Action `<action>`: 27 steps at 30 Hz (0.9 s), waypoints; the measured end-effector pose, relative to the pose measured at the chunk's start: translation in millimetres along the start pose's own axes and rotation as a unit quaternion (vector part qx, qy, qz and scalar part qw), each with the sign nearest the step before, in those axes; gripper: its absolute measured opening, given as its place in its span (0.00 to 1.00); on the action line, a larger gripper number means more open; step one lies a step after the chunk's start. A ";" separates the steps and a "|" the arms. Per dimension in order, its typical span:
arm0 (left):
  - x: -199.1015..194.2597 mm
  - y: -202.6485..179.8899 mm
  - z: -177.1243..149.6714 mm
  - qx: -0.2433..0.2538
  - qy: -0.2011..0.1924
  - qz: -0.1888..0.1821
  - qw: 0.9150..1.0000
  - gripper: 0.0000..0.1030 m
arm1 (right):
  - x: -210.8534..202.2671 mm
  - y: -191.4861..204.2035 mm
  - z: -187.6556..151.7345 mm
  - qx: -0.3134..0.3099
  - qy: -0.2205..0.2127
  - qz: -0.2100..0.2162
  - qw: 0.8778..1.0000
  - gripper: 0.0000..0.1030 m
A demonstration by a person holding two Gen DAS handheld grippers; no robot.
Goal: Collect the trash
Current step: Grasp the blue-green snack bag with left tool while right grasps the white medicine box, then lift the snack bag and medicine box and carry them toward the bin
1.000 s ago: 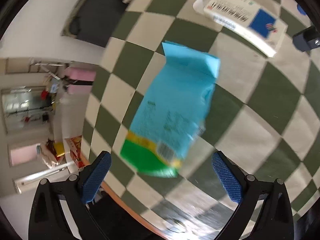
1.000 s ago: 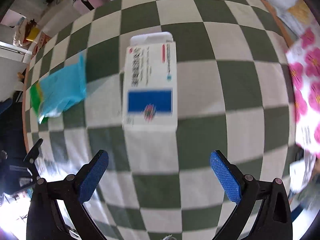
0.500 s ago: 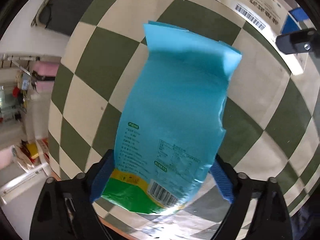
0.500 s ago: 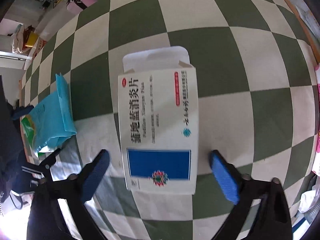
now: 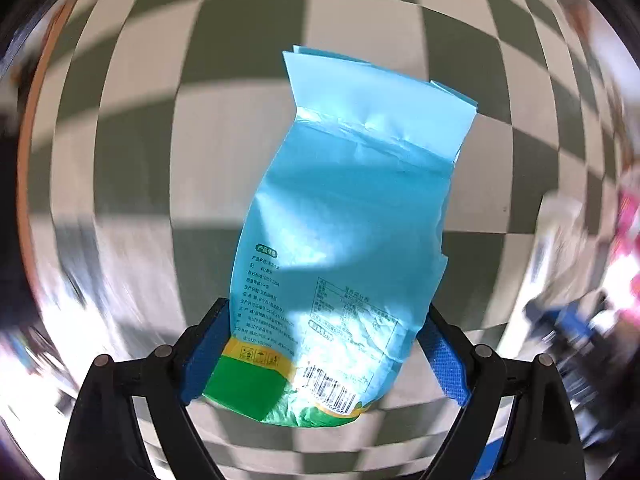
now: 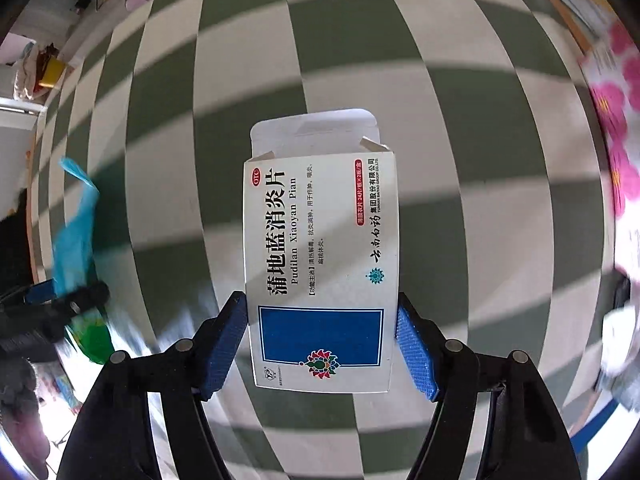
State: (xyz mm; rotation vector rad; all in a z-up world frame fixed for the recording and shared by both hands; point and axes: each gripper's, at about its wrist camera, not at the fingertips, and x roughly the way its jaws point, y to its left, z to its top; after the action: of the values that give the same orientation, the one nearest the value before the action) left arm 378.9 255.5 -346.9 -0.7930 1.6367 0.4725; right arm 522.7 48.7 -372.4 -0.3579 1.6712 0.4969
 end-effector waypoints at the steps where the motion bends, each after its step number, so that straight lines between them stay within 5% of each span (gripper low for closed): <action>1: 2.3 1.0 -4.6 -0.015 0.004 -0.011 1.000 0.87 | 0.6 -0.5 -5.0 0.000 0.002 -0.003 1.000 0.72; 3: 4.3 0.1 -8.7 -0.017 -0.002 -0.013 1.000 0.88 | 4.8 -1.4 -10.7 0.005 0.011 -0.008 1.000 0.72; 9: 14.5 -29.3 -7.3 0.047 -0.041 0.069 0.996 0.89 | 4.4 18.7 2.8 -0.005 -0.012 -0.040 0.999 0.83; 12: 20.4 -41.2 -9.9 0.051 -0.053 0.081 0.994 0.87 | 8.6 23.3 5.6 -0.004 -0.011 -0.045 0.999 0.86; 18: 9.2 -43.5 -19.4 0.054 -0.084 0.088 0.991 0.77 | 7.6 39.5 -4.8 0.003 -0.045 -0.066 0.997 0.83; 21: 5.7 -40.5 -26.2 0.057 -0.093 0.093 0.990 0.76 | 2.5 42.5 -16.3 -0.005 -0.058 -0.067 0.996 0.72; 27: -7.4 -49.8 -47.3 0.054 -0.113 0.089 0.988 0.72 | -0.6 52.2 -24.2 -0.009 -0.054 -0.067 0.996 0.71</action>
State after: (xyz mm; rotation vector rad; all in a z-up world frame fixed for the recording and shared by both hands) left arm 382.5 190.7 -323.4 -0.4956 1.5122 0.5725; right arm 476.0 81.0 -362.9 -0.4463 1.5277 0.4249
